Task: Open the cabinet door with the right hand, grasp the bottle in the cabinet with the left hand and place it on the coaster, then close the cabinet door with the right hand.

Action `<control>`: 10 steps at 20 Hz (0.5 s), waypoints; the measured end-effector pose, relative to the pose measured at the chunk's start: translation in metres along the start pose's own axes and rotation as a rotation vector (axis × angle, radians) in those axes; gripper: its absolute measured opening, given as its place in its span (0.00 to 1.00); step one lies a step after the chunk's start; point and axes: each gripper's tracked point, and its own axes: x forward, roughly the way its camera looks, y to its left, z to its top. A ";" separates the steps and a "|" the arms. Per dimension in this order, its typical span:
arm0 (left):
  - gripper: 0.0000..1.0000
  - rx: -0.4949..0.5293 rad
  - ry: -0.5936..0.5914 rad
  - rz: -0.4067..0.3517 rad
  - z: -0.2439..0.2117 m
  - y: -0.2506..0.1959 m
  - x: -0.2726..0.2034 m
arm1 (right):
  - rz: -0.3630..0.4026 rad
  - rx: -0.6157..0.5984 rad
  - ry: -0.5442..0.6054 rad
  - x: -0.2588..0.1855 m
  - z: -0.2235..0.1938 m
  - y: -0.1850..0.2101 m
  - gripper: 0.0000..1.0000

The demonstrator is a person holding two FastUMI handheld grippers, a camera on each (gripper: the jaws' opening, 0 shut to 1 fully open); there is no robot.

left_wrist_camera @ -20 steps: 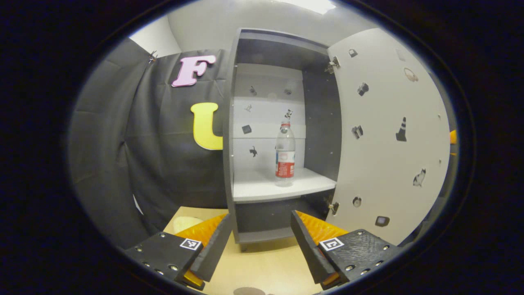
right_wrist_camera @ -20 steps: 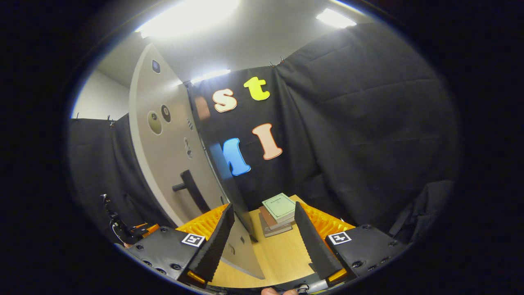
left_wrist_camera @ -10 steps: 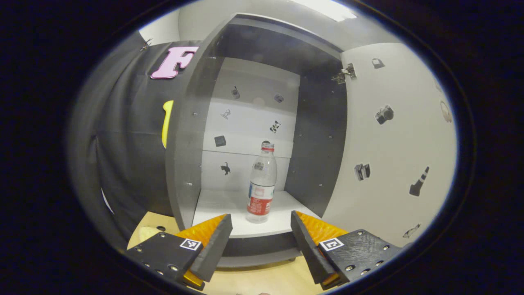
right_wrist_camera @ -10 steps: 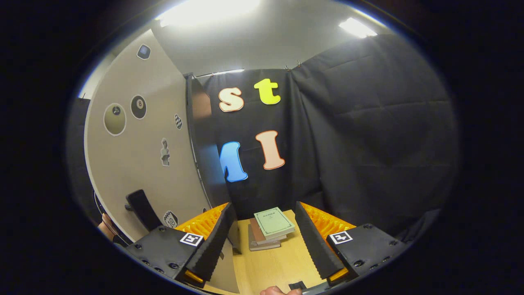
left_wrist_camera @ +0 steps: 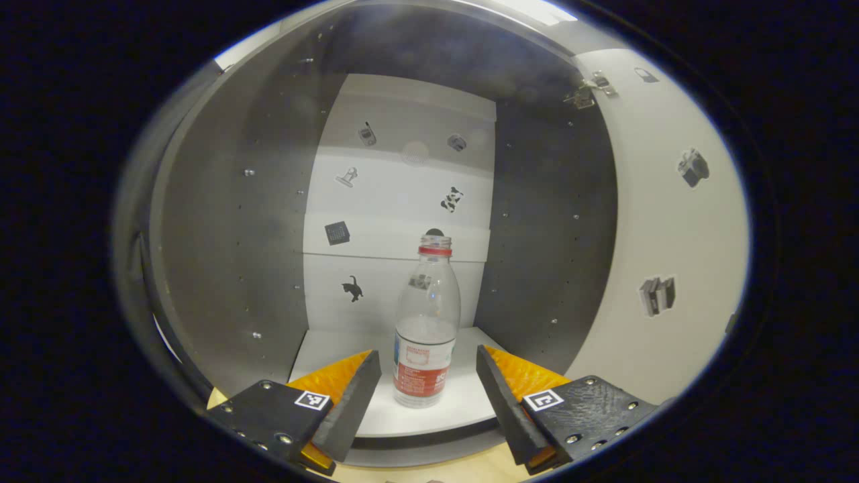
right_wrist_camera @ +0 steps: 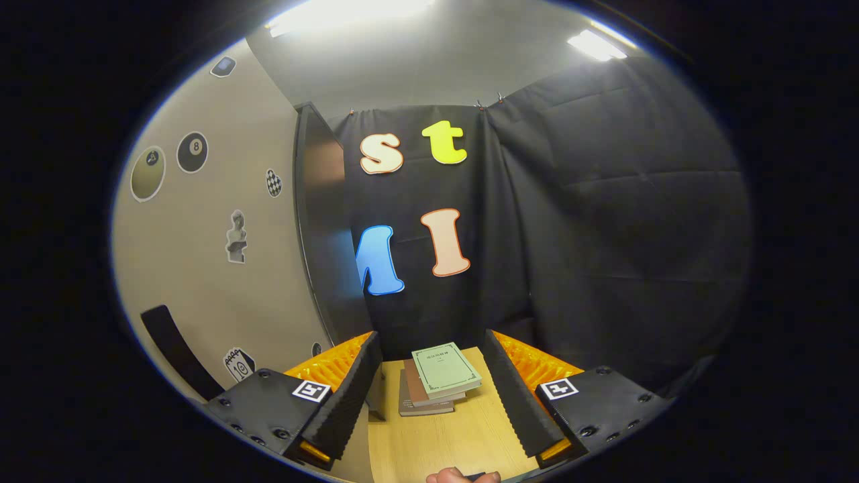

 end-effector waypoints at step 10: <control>0.87 0.030 -0.011 -0.010 0.004 0.002 0.054 | -0.039 0.006 0.058 0.009 -0.017 -0.016 0.98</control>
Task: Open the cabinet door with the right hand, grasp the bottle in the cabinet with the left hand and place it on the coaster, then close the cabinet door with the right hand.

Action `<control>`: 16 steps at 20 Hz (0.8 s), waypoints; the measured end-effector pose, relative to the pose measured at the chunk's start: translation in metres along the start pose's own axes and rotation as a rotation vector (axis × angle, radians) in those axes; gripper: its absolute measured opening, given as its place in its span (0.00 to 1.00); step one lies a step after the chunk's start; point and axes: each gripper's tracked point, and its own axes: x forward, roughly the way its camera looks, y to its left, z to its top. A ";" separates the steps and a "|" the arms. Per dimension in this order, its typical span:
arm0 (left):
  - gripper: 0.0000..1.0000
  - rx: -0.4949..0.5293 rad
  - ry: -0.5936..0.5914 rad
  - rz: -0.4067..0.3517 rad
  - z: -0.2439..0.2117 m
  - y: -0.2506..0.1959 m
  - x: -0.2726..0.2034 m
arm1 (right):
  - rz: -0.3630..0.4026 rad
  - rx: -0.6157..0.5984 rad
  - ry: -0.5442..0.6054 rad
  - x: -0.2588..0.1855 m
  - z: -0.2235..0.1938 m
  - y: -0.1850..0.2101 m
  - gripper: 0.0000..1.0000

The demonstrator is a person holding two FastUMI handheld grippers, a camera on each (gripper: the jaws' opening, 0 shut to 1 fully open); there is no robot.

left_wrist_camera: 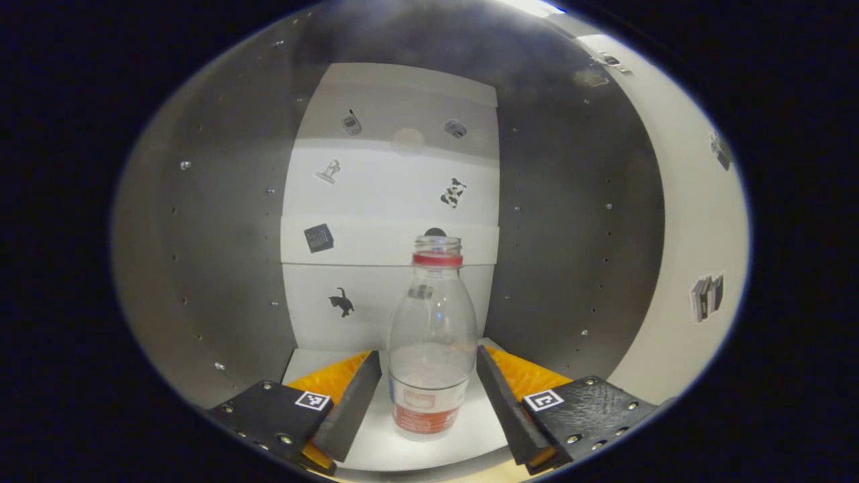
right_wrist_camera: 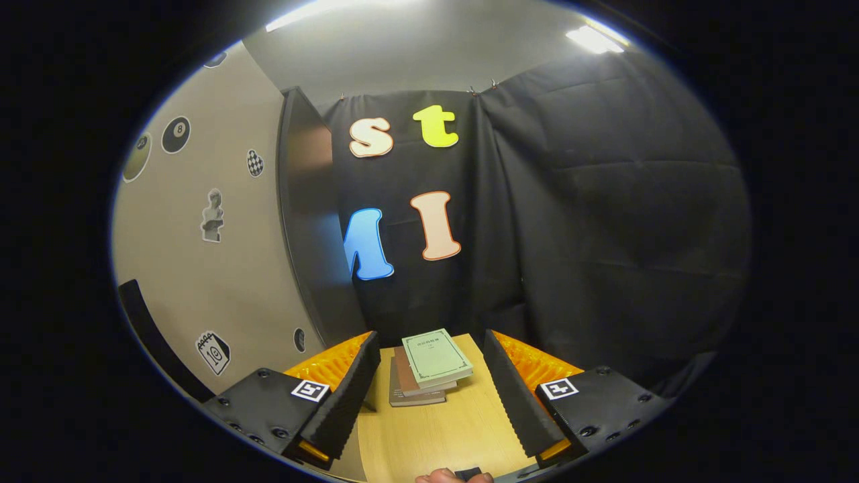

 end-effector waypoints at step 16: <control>0.77 0.020 0.025 -0.052 -0.001 -0.006 -0.003 | -0.003 0.084 0.019 0.011 -0.010 0.005 0.98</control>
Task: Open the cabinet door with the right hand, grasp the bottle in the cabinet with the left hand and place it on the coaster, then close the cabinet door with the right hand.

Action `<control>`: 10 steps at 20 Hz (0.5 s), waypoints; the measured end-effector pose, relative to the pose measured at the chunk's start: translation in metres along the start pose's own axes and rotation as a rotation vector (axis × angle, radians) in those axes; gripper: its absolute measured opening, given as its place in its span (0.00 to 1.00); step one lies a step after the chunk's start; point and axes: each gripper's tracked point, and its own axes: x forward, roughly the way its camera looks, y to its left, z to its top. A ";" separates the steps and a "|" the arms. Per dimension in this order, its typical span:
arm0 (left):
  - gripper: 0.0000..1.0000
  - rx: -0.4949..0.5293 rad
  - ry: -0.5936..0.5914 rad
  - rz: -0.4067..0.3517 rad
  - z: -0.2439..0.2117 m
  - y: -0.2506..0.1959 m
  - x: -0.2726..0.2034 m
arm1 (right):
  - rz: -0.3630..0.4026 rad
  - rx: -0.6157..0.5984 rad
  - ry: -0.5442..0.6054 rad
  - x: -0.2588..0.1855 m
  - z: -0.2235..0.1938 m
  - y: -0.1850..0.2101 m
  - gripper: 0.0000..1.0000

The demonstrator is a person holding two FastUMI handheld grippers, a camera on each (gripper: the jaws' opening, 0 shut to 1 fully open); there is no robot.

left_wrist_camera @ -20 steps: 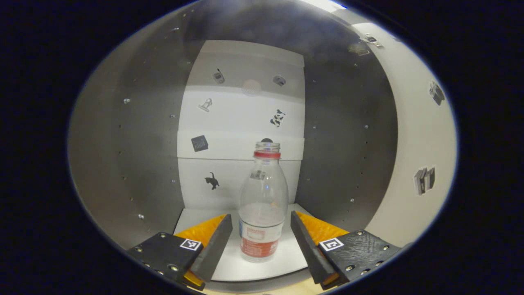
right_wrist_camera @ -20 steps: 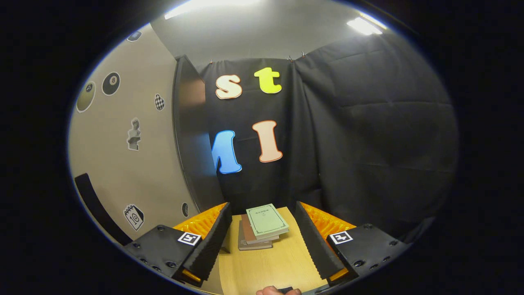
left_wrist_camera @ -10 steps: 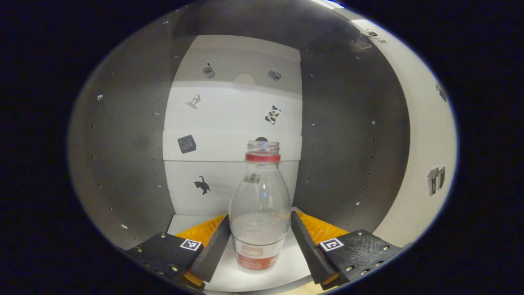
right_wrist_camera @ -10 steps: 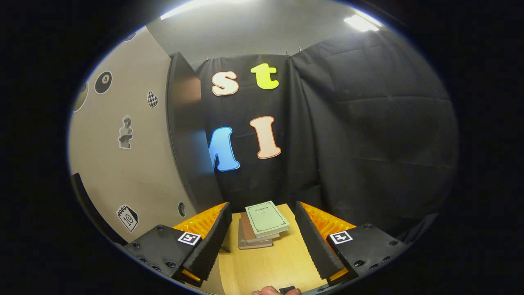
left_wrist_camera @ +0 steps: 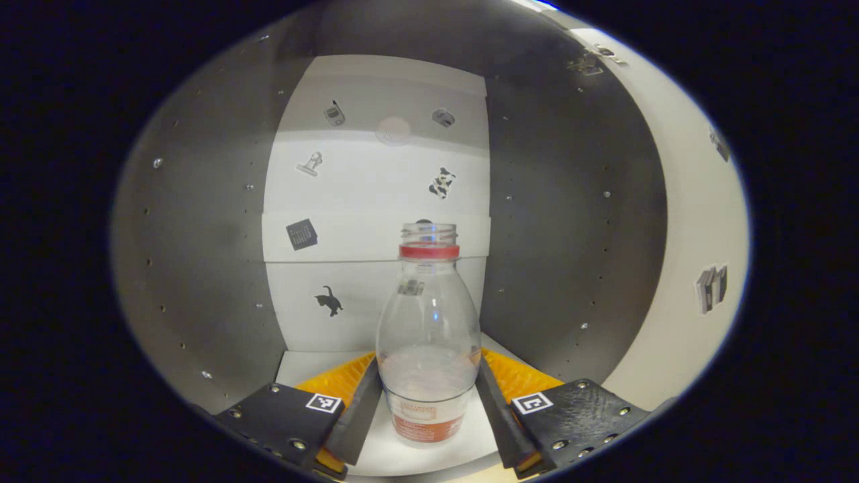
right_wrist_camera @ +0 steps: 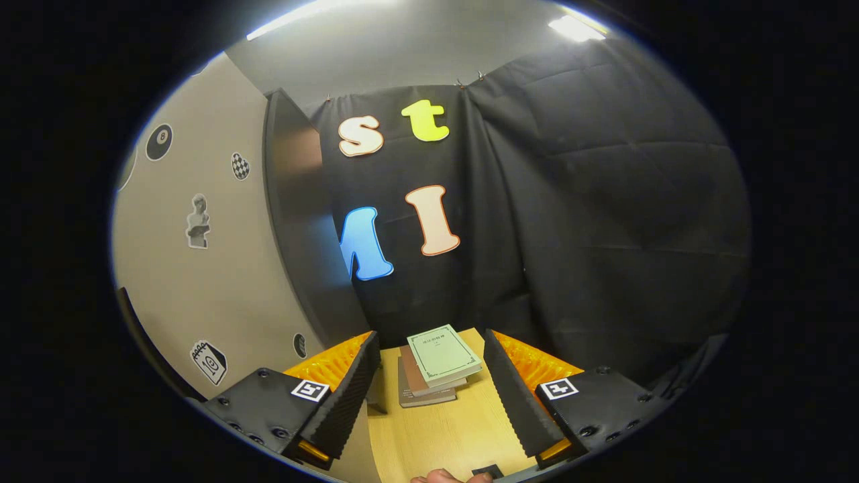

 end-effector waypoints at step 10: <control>0.74 0.107 -0.100 0.033 -0.003 0.007 -0.133 | -0.016 0.002 -0.015 -0.006 -0.001 0.005 0.98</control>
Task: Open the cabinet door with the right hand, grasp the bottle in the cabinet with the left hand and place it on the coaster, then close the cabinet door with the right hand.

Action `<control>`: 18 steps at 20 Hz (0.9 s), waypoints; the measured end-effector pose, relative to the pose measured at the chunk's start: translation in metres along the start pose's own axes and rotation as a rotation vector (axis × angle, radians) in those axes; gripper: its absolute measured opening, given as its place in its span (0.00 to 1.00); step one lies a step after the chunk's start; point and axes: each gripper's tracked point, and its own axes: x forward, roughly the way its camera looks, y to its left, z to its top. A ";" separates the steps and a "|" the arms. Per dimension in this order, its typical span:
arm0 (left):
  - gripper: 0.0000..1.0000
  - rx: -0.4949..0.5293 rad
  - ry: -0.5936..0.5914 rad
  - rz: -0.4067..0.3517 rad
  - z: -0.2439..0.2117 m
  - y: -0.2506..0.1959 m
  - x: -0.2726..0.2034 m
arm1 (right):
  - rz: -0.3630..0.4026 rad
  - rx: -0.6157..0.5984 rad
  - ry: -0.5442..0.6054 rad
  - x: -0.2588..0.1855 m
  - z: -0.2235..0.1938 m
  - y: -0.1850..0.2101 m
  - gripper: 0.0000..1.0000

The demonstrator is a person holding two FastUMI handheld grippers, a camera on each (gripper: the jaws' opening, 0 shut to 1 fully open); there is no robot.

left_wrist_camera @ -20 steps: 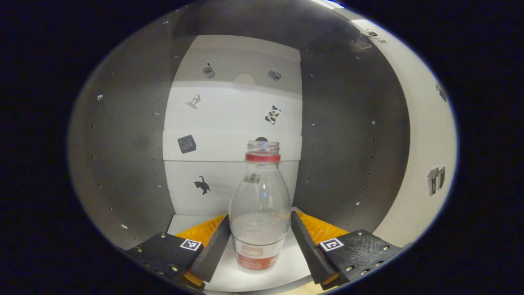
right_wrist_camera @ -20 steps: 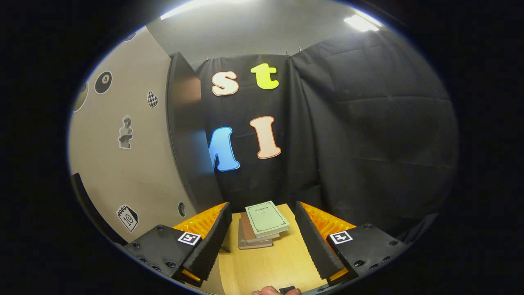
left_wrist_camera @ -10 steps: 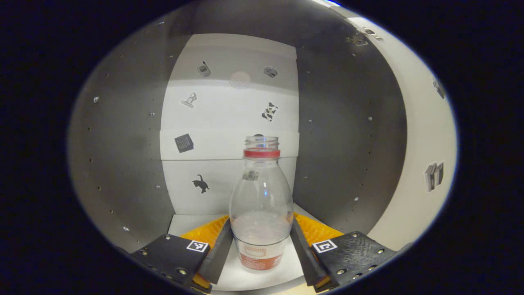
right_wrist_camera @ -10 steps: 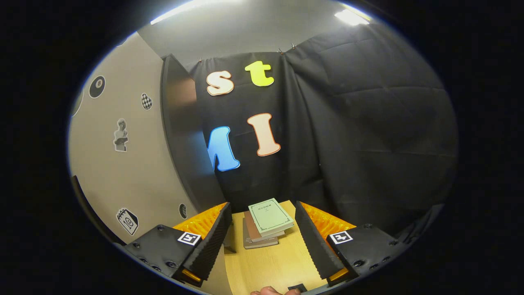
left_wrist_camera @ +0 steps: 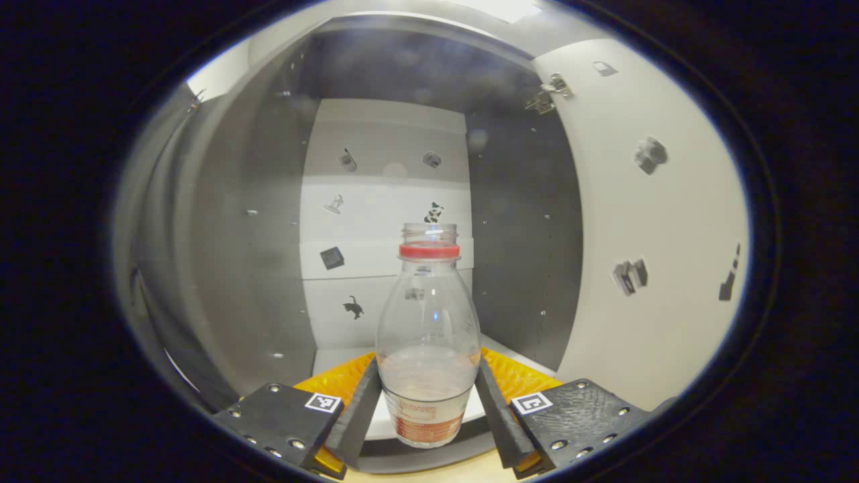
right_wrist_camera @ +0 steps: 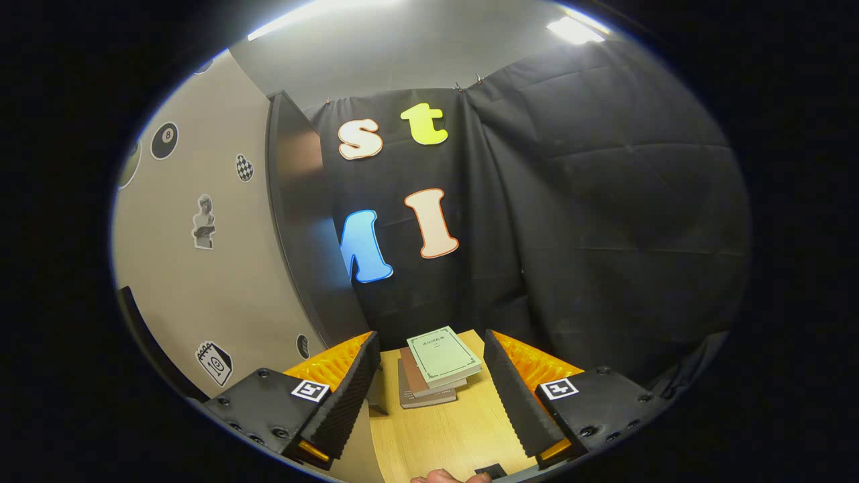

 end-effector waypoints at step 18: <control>0.75 -0.084 0.201 0.187 -0.246 0.050 -0.222 | -0.017 0.042 -0.058 -0.034 -0.004 0.028 0.98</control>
